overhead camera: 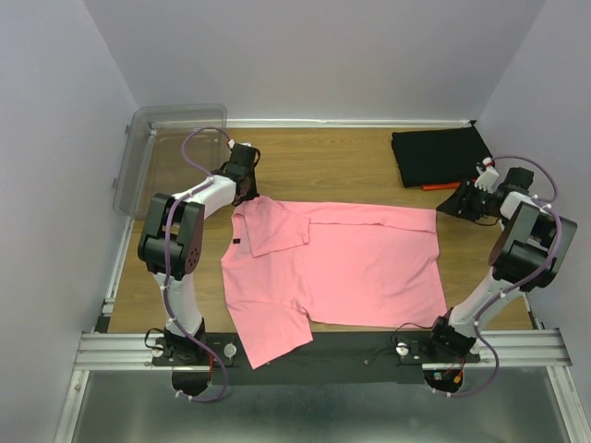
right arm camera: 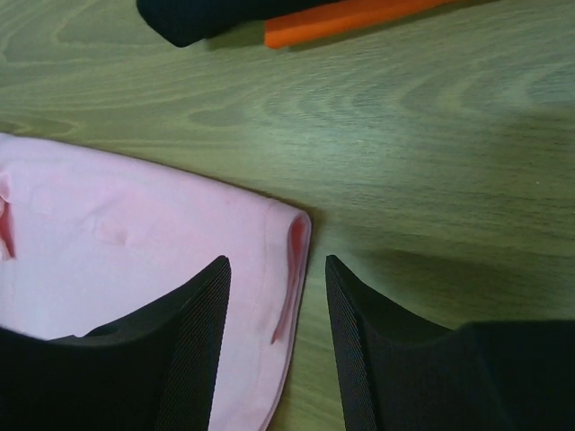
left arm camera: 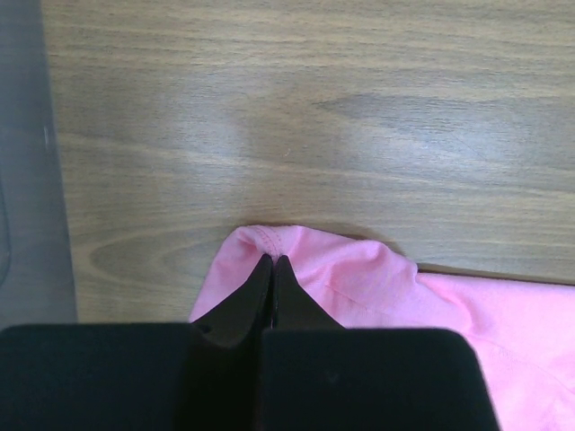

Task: Fold and stack the t-shirts
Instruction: Fold the tshirt

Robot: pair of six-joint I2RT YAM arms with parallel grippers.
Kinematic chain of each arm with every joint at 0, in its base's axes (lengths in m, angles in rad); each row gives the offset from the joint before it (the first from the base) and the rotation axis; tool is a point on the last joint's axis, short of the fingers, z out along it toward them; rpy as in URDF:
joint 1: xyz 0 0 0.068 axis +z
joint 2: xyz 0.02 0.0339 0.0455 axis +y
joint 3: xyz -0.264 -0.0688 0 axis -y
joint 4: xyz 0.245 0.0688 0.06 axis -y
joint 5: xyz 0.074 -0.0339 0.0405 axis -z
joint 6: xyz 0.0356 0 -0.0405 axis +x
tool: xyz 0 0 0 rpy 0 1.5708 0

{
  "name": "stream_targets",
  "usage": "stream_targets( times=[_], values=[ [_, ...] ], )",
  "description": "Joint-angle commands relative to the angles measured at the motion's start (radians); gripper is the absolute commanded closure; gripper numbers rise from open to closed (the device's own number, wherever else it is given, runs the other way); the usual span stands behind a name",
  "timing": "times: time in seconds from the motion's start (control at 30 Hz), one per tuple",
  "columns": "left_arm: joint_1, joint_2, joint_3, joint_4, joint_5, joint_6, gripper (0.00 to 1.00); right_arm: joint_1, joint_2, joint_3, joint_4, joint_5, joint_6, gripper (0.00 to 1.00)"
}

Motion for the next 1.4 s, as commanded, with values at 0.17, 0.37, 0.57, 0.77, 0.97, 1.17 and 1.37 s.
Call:
stream_targets(
  times=[0.17, 0.37, 0.57, 0.77, 0.97, 1.17, 1.37],
  values=[
    [-0.001, 0.002, 0.029, 0.006, 0.017, 0.015, 1.00, 0.028, 0.130, 0.060, 0.006, -0.022, 0.044, 0.47],
    [0.002, 0.004, 0.030, 0.006, 0.022, 0.018, 1.00, 0.032, 0.138, 0.037, 0.001, -0.020, 0.032, 0.50],
    [0.005, 0.001, 0.029, 0.005, 0.026, 0.017, 1.00, 0.034, 0.169, 0.046, -0.034, -0.057, 0.013, 0.70],
    [0.006, 0.001, 0.026, 0.008, 0.028, 0.017, 1.00, 0.034, 0.189, 0.067, -0.055, -0.065, -0.006, 0.95],
    [0.019, -0.004, 0.026, 0.009, 0.016, 0.018, 1.00, 0.032, 0.170, 0.132, -0.055, -0.007, -0.014, 0.99],
    [0.022, 0.016, 0.049, 0.005, 0.011, 0.011, 1.00, 0.032, 0.198, 0.207, -0.055, 0.046, -0.013, 0.99],
    [0.022, 0.030, 0.067, 0.001, -0.012, 0.000, 1.00, 0.032, 0.233, 0.236, -0.057, 0.065, -0.016, 0.99]
  ],
)
